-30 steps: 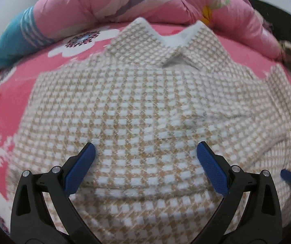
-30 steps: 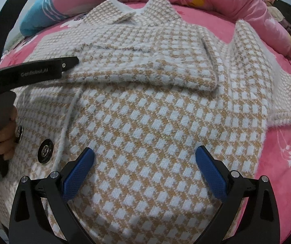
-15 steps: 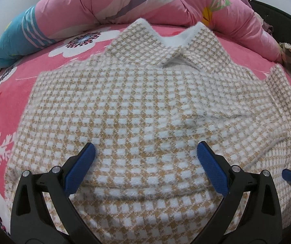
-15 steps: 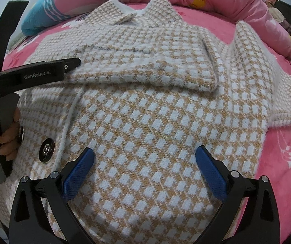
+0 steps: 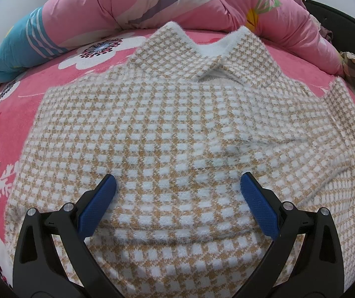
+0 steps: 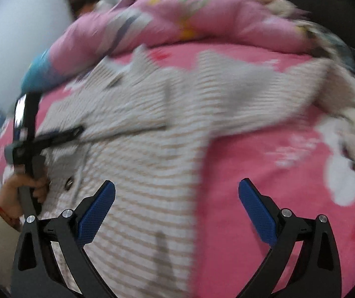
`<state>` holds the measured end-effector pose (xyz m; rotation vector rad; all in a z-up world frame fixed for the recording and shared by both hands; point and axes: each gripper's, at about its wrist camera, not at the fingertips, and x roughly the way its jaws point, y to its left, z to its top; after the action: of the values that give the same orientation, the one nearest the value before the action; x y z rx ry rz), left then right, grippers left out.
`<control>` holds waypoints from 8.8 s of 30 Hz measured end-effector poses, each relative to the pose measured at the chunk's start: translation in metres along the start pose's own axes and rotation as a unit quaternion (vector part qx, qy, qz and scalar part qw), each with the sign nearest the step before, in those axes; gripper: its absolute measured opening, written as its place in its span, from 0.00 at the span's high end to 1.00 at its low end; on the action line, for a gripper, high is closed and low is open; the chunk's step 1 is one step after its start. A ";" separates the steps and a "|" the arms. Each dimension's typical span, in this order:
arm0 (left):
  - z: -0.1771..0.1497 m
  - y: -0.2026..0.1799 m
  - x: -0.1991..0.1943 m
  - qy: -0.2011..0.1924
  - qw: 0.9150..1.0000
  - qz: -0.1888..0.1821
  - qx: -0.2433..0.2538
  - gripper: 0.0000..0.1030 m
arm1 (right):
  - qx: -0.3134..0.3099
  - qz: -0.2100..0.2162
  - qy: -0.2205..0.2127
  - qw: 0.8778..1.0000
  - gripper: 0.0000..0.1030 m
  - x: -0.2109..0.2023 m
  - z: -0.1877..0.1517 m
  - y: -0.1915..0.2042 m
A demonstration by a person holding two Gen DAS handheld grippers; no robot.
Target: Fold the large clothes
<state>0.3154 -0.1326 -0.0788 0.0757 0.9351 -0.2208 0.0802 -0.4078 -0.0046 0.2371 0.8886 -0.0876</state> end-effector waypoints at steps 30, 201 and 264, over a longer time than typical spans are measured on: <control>0.000 0.000 0.000 -0.001 1.000 0.001 -0.001 0.06 | 0.588 0.081 -0.029 0.804 0.52 0.106 0.128 -0.303; 0.046 0.194 -0.031 -0.049 0.996 -0.017 -0.078 0.84 | 0.119 0.082 0.018 0.989 0.63 0.201 0.180 -0.018; -0.182 0.079 -0.125 0.032 0.995 0.086 -0.037 0.10 | -0.170 0.022 0.109 0.979 0.13 0.067 -0.039 0.162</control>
<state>0.1179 -0.0071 -0.0889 0.0940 0.9936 -0.0246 0.1207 -0.2397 -0.0534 -0.0548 1.0994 0.1344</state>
